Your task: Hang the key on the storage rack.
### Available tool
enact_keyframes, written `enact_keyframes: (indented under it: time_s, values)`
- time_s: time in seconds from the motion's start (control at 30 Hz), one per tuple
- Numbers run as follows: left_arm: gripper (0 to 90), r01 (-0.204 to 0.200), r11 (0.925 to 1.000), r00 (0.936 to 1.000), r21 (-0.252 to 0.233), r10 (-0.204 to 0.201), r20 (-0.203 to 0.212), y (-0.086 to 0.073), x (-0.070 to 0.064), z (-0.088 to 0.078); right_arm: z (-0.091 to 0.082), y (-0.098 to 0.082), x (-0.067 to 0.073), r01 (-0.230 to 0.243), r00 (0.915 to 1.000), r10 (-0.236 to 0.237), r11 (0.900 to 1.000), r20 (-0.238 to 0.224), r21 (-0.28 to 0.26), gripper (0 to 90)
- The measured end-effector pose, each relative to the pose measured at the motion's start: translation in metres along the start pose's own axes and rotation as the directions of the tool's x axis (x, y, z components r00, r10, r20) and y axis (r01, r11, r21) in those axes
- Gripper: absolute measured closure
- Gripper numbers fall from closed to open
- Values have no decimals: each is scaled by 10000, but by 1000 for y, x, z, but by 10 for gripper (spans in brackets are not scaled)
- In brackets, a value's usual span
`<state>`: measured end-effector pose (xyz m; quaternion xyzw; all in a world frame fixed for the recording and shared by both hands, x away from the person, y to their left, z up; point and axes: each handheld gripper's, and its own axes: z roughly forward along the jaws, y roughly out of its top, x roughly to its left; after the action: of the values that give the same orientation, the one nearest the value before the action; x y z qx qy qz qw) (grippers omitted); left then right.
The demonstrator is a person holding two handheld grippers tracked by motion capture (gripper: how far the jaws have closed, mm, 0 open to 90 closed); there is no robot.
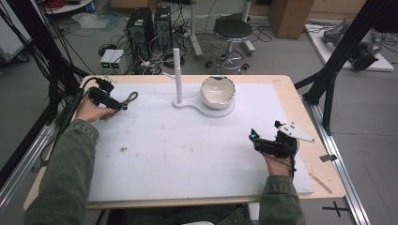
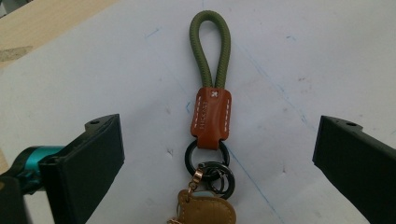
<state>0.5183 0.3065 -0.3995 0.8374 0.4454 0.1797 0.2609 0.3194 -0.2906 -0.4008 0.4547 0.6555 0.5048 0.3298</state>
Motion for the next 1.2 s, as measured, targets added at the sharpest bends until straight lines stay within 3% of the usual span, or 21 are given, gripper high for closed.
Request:
enact_keyframes:
  time_s: [0.27, 0.47, 0.5, 0.7, 0.93, 1.0, 1.07, 1.2]
  values:
    - [32, -86, 9996, 9997, 278, 92, -210, -1, -2, 11, 0, 0, 0, 25, 10000, -25, 10000, -33, -21, 6]
    - [122, 32, 10000, 9988, 38, -30, -485, 0, -2, 12, 0, 0, 0, -43, 10000, 43, 10000, -17, 36, 6]
    - [141, 96, 10000, 9992, 25, -95, -382, 0, -2, 12, 0, 0, 0, -4, 10000, 4, 10000, -19, 32, 6]
    - [229, 53, 9999, 9989, 148, -46, -475, -1, -2, 14, 0, -1, 0, 16, 10000, -16, 10000, -12, 33, 6]
    - [396, -49, 9997, 9982, 241, 64, -593, -1, -3, 16, 0, -1, 0, 103, 9999, -103, 9999, -47, 33, 6]
    - [407, -214, 9995, 9968, 231, 231, -760, -1, -4, 17, 0, -1, 0, 65, 10000, -65, 10000, -47, 30, 6]
    - [517, -262, 9994, 9958, 232, 281, -871, 0, -6, 17, -1, -1, 0, 84, 10000, -84, 10000, -27, 29, 6]
    - [621, -209, 9996, 9955, 208, 227, -919, 1, -7, 18, 0, -1, 0, 43, 10000, -43, 10000, -10, 45, 6]
